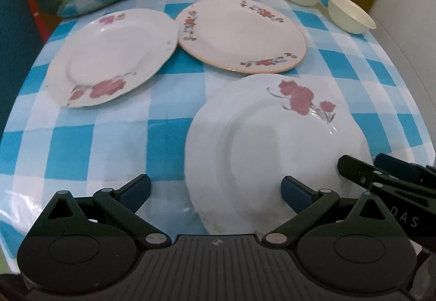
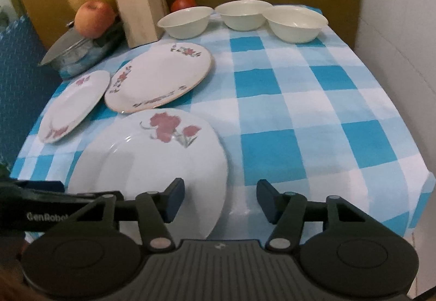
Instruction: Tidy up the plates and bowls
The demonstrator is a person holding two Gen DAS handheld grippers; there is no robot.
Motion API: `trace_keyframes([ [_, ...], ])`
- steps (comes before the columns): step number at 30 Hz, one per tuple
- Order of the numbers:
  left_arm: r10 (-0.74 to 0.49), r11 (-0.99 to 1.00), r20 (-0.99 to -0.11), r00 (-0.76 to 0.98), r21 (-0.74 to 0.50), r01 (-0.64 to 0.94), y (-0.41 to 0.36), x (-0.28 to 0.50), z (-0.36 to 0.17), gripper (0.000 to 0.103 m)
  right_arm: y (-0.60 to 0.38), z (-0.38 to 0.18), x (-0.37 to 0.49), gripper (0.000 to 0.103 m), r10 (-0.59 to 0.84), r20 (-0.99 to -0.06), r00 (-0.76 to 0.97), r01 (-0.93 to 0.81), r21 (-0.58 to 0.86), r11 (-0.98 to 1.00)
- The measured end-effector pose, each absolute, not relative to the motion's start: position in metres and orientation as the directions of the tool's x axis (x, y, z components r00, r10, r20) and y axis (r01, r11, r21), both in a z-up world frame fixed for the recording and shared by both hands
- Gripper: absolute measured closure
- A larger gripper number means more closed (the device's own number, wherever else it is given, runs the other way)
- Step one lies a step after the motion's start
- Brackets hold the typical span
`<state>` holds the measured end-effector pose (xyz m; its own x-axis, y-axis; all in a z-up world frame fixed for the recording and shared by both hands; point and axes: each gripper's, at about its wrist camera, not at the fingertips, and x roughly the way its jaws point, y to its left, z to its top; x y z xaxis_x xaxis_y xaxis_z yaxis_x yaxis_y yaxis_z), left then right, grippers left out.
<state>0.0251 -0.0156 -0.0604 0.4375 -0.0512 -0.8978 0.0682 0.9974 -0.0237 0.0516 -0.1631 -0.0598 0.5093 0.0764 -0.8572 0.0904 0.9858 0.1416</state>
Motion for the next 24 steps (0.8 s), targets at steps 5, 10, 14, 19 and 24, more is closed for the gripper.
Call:
trace_keyframes([
  [5,-0.064,0.997,-0.898,0.435,-0.036,0.072,-0.015,0.029,-0.062,0.0,-0.167,-0.059,0.053,0.047,0.086,-0.858,0.507,0.086,0.149,0.985],
  [10,-0.059,0.993,-0.896,0.44,-0.006,0.12,-0.029,0.03,-0.06,0.001,-0.163,-0.06,0.053,0.052,0.111,-0.856,0.505,0.058,0.162,0.985],
  [14,-0.074,0.991,-0.903,0.422,-0.019,0.132,-0.029,0.032,-0.061,0.0,-0.169,-0.06,0.052,0.067,0.157,-0.852,0.499,0.063,0.217,0.974],
  [19,-0.067,0.987,-0.896,0.439,0.005,0.161,-0.038,0.032,-0.06,0.002,-0.171,-0.062,0.057,0.08,0.252,-0.85,0.462,0.059,0.314,0.948],
  [24,-0.063,0.984,-0.893,0.445,0.019,0.176,-0.043,0.036,-0.06,0.003,-0.171,-0.061,0.061,0.08,0.249,-0.857,0.45,0.051,0.304,0.951],
])
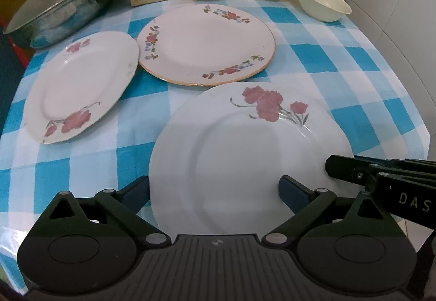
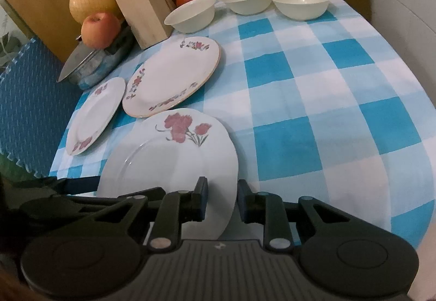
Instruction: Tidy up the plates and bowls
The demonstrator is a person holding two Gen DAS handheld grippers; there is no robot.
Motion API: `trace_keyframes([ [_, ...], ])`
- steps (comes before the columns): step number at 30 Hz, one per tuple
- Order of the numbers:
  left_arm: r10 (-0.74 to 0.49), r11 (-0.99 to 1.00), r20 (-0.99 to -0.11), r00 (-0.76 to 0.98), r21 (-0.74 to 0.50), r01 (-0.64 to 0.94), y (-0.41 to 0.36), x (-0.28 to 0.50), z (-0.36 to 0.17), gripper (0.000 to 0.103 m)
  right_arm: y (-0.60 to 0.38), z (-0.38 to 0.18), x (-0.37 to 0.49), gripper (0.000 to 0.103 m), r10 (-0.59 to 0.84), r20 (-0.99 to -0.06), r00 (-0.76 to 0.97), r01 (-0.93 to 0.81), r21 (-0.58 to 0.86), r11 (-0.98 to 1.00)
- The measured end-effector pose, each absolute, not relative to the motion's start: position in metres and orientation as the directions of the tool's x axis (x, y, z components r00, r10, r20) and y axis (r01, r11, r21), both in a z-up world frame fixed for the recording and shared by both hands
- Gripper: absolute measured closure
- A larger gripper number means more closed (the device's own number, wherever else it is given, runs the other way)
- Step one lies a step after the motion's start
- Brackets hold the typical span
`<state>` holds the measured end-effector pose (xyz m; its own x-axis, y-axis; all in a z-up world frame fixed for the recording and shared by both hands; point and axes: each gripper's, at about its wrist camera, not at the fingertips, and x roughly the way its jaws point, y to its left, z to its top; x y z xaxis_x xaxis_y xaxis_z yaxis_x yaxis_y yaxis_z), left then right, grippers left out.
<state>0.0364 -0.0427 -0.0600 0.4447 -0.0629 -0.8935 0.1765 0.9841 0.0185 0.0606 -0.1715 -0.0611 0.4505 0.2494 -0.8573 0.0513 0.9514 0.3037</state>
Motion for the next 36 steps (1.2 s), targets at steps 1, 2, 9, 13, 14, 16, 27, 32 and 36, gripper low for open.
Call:
trace_keyframes([
  [1,-0.063,0.984,-0.893,0.446,0.018,0.176,-0.043,0.037,-0.06,0.003,-0.171,-0.059,0.06,0.08,0.233,-0.857,0.46,0.049,0.287,0.957],
  [2,-0.066,0.984,-0.892,0.447,0.016,0.178,-0.044,0.038,-0.06,0.003,-0.171,-0.057,0.059,0.08,0.214,-0.856,0.471,0.045,0.265,0.963],
  [9,-0.107,0.973,-0.891,0.441,-0.003,0.23,-0.062,0.044,-0.059,0.006,-0.19,-0.057,0.074,0.079,0.164,-0.874,0.457,0.096,0.232,0.968],
  [13,-0.097,0.966,-0.888,0.45,0.025,0.257,-0.075,0.05,-0.061,0.003,-0.198,-0.059,0.082,0.078,0.153,-0.877,0.456,0.135,0.238,0.962],
  [14,-0.102,0.965,-0.886,0.452,0.022,0.261,-0.076,0.052,-0.061,0.003,-0.2,-0.058,0.084,0.078,0.148,-0.877,0.458,0.142,0.236,0.961],
  [16,-0.123,0.964,-0.883,0.452,0.002,0.267,-0.074,0.056,-0.059,0.006,-0.202,-0.053,0.086,0.078,0.118,-0.866,0.486,0.146,0.213,0.966],
  [27,-0.086,0.996,-0.879,0.47,-0.073,0.044,-0.021,0.099,-0.042,0.003,-0.173,-0.034,0.171,0.072,0.107,-0.817,0.566,-0.01,0.123,0.992],
  [32,-0.06,0.997,-0.89,0.453,-0.078,-0.021,-0.017,0.125,-0.044,0.003,-0.164,-0.063,0.215,0.069,0.129,-0.829,0.544,-0.021,0.14,0.99],
  [36,-0.106,0.989,-0.906,0.41,-0.139,-0.052,-0.013,0.139,-0.056,0.001,-0.165,-0.08,0.227,0.069,0.156,-0.845,0.511,-0.008,0.177,0.984],
])
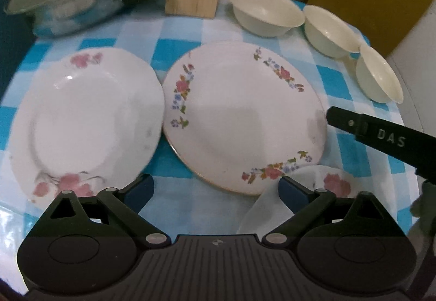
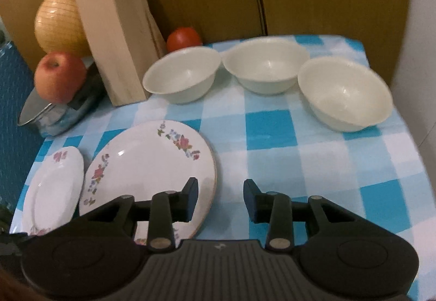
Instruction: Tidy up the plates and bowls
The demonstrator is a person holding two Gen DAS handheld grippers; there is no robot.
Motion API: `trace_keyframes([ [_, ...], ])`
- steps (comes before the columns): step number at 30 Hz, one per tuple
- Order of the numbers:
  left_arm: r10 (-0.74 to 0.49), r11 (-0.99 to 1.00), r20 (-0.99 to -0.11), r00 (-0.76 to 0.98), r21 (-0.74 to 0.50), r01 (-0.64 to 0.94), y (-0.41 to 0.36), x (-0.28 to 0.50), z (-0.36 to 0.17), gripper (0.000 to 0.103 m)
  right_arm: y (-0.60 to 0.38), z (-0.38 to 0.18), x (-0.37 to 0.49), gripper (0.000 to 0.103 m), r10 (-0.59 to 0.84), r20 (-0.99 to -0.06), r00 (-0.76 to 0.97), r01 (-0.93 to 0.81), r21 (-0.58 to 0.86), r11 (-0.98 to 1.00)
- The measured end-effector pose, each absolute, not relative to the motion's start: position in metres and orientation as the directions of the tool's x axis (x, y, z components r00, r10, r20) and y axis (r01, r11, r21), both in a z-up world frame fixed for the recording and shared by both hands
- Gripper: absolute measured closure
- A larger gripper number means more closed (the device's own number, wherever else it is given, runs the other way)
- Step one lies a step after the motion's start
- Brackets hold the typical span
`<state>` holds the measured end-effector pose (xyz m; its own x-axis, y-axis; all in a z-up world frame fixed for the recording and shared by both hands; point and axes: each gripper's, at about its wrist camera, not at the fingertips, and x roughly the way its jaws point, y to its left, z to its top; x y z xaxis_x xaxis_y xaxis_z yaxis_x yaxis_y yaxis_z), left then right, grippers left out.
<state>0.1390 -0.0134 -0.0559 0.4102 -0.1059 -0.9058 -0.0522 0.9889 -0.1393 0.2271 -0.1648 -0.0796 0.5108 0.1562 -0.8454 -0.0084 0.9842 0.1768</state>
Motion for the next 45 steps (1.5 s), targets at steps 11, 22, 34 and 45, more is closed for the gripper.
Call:
trace_keyframes([
  [11,-0.116,0.986,-0.893,0.436,-0.157,-0.061,-0.022,0.17,-0.06,0.001,-0.164,-0.094,0.252,0.066,0.254,-0.822,0.51,-0.007,0.291,0.957],
  [22,-0.097,0.994,-0.881,0.464,-0.112,-0.005,-0.044,0.202,-0.064,0.005,-0.184,-0.095,0.264,0.071,0.191,-0.825,0.532,0.068,0.266,0.961],
  [34,-0.031,0.999,-0.856,0.517,-0.031,0.009,-0.051,0.219,-0.072,0.008,-0.19,-0.096,0.265,0.073,0.213,-0.815,0.539,0.058,0.288,0.956],
  [45,-0.042,0.999,-0.849,0.526,-0.041,0.013,-0.048,0.222,-0.07,0.013,-0.197,-0.096,0.261,0.079,0.232,-0.816,0.53,0.065,0.312,0.948],
])
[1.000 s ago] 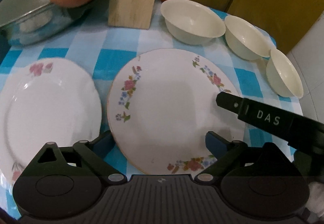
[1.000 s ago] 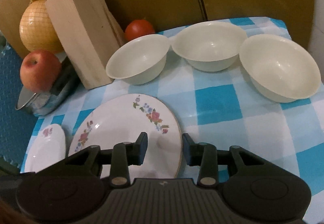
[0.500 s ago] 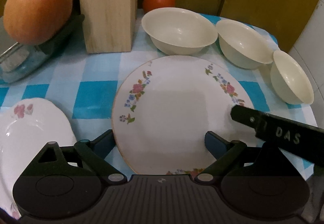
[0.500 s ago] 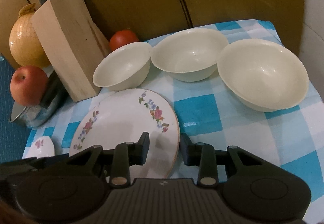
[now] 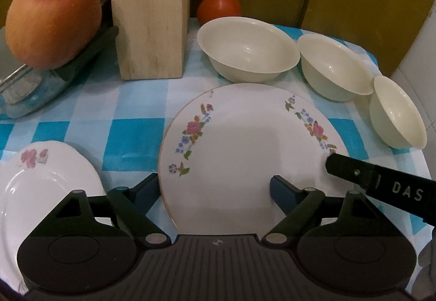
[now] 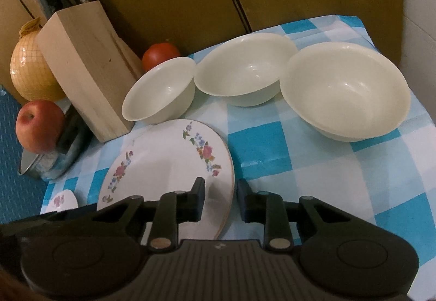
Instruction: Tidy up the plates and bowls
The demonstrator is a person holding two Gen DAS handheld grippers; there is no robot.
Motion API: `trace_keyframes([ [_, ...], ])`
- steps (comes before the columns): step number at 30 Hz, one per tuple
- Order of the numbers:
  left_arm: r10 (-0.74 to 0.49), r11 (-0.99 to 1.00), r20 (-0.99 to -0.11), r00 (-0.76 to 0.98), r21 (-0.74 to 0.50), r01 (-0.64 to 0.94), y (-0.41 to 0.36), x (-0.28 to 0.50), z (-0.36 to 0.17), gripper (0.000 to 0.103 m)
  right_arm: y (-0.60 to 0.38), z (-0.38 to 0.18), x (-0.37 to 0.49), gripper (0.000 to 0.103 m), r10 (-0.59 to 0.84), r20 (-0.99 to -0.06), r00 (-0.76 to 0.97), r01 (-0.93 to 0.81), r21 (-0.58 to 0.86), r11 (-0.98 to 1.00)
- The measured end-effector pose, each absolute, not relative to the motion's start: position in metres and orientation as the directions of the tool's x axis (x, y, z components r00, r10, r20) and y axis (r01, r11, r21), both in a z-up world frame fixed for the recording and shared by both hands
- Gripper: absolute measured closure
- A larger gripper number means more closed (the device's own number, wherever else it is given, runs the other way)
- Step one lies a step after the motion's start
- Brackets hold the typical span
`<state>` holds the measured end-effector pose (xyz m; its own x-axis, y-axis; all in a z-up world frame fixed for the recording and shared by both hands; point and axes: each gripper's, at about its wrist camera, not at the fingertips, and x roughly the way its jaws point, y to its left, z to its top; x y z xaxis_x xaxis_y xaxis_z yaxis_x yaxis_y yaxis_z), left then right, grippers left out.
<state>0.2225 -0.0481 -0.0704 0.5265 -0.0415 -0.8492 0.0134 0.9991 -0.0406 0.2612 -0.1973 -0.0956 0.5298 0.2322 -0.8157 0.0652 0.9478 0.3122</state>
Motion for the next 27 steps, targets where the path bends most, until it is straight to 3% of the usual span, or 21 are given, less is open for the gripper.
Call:
trace_keyframes([
  [7,-0.027,1.0,-0.846,0.533,-0.031,0.0,-0.051,0.224,-0.072,0.01,-0.186,-0.096,0.252,0.079,0.196,-0.812,0.55,0.001,0.235,0.972],
  [18,-0.018,1.0,-0.846,0.532,-0.018,0.005,-0.054,0.22,-0.067,0.018,-0.189,-0.088,0.248,0.08,0.175,-0.817,0.549,0.045,0.238,0.97],
  [27,-0.026,1.0,-0.829,0.558,-0.027,0.008,-0.056,0.211,-0.056,0.018,-0.193,-0.08,0.24,0.08,0.182,-0.809,0.558,0.044,0.249,0.968],
])
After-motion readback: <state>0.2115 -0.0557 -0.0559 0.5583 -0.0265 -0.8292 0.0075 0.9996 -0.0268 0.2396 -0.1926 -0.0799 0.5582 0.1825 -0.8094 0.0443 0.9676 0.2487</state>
